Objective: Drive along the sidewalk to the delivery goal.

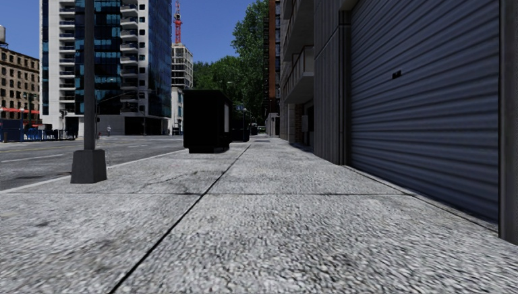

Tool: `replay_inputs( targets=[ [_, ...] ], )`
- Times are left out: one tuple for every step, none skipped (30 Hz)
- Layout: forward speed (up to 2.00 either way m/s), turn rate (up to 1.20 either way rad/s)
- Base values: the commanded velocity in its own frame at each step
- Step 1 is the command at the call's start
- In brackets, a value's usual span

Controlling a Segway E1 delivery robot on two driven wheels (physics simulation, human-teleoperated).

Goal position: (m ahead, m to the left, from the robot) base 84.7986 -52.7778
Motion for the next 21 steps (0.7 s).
replay_inputs(
  targets=[
    [2.0,0.0],
    [2.0,0.0],
    [2.0,0.0],
    [2.0,0.0],
    [2.0,0.0],
    [2.0,0.0],
    [2.0,0.0],
    [2.0,0.0],
    [2.0,0.0],
    [2.0,0.0],
    [2.0,0.0],
    [2.0,0.0],
    [2.0,0.0],
    [2.0,0.0],
    [2.0,0.0],
    [2.0,0.0],
    [2.0,0.0],
    [2.0,0.0],
    [2.0,0.0],
    [2.0,0.0],
    [2.0,0.0]
  ],
)
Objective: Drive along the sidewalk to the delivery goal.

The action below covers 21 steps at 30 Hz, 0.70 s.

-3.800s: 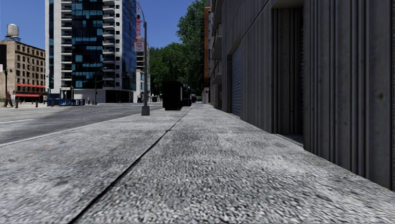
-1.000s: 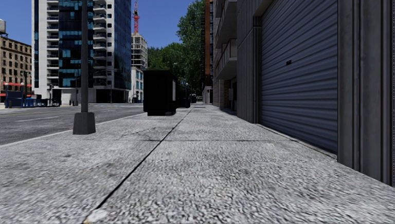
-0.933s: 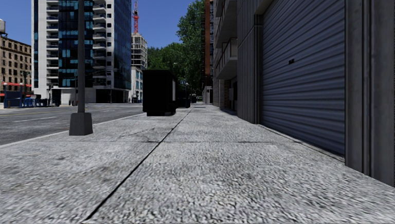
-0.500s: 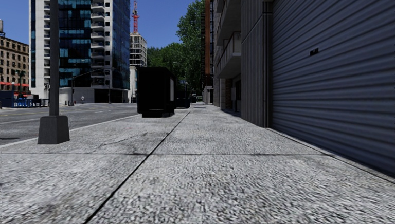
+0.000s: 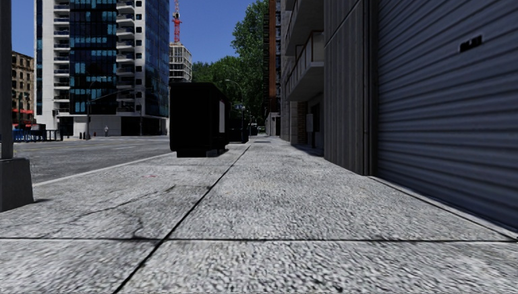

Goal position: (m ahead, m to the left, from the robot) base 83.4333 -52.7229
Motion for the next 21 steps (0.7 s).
replay_inputs(
  targets=[
    [2.0,0.0],
    [2.0,0.0],
    [2.0,0.0],
    [2.0,0.0],
    [2.0,0.0],
    [2.0,0.0],
    [2.0,0.0],
    [2.0,0.0],
    [2.0,0.0],
    [2.0,0.17],
    [2.0,0.17],
    [2.0,0.36],
    [2.0,0.42],
    [2.0,0.42],
    [2.0,0.42],
    [2.0,0.26],
    [2.0,0.09],
    [2.0,0.0],
    [2.0,0.0],
    [2.0,0.0],
    [2.0,0.0]
  ],
)
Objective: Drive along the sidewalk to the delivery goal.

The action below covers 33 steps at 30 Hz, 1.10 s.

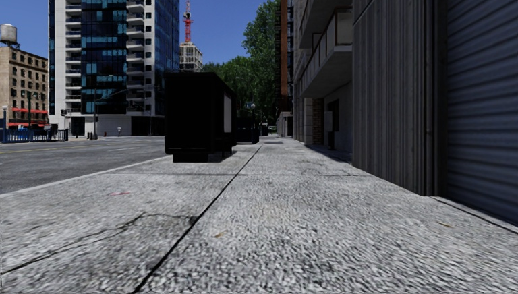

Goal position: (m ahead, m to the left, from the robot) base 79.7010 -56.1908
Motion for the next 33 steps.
replay_inputs(
  targets=[
    [2.0,0.0],
    [2.0,0.0],
    [2.0,0.0],
    [2.0,0.0],
    [2.0,0.0],
    [2.0,0.0],
    [2.0,0.0],
    [2.0,0.0],
    [2.0,0.0],
    [2.0,0.0],
    [2.0,0.0],
    [2.0,0.0],
    [2.0,0.0],
    [2.0,0.0],
    [2.0,0.0],
    [2.0,0.0],
    [2.0,0.0],
    [2.0,0.0],
    [2.0,0.0],
    [2.0,0.0],
    [2.0,0.0],
    [2.0,0.0],
    [2.0,0.0],
    [2.0,0.0],
    [2.0,0.0],
    [2.0,0.0],
    [2.0,0.0],
    [2.0,0.0],
    [2.0,0.0],
    [2.0,0.0],
    [2.0,0.0],
    [2.0,0.0],
    [2.0,0.0]
  ],
)
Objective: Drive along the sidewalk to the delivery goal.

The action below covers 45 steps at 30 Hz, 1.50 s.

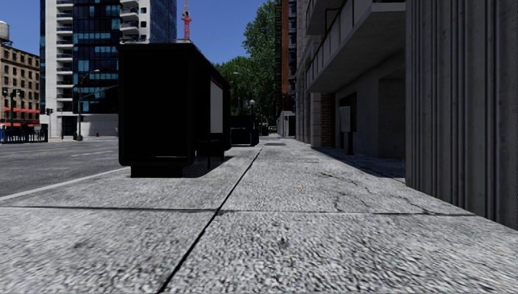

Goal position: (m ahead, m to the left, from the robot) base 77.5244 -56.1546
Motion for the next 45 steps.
replay_inputs(
  targets=[
    [2.0,0.0],
    [2.0,0.0],
    [2.0,0.0],
    [2.0,0.0],
    [2.0,0.0],
    [2.0,0.0],
    [2.0,0.0],
    [2.0,0.0],
    [2.0,0.0],
    [2.0,0.0],
    [2.0,0.0],
    [2.0,0.0],
    [2.0,-0.12],
    [2.0,-0.19],
    [2.0,-0.25],
    [2.0,-0.25],
    [2.0,-0.29],
    [2.0,-0.36],
    [2.0,-0.38],
    [2.0,-0.38],
    [2.0,-0.38],
    [2.0,-0.39],
    [2.0,-0.39],
    [2.0,-0.39],
    [2.0,-0.39],
    [2.0,-0.39],
    [2.0,-0.39],
    [2.0,-0.39],
    [2.0,-0.39],
    [2.0,-0.38],
    [2.0,-0.38],
    [2.0,-0.25],
    [2.0,-0.02],
    [2.0,0.0],
    [2.0,0.0],
    [2.0,0.0],
    [2.0,0.0],
    [2.0,0.0],
    [2.0,0.0],
    [2.0,0.0],
    [2.0,0.0],
    [2.0,0.0],
    [2.0,0.0],
    [2.0,0.0],
    [2.0,0.0]
  ],
)
